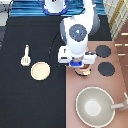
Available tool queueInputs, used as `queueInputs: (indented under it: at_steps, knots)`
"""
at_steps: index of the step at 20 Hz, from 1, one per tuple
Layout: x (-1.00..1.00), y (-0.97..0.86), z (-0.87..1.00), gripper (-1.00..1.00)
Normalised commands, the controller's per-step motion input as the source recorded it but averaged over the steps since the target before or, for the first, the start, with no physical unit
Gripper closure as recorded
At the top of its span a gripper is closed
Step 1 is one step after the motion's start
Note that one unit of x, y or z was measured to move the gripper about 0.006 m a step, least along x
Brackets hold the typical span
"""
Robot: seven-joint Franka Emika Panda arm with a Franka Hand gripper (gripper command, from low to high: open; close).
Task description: Take the lid off the pot, put the pot on the plate, and use the tool to push the pot to the front of the table.
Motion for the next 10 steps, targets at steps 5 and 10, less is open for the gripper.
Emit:
queueInputs:
  at_steps: [5,10]
  knots:
    - [-0.05,-0.18,0.97,1.00]
    - [-0.37,-0.57,0.98,1.00]
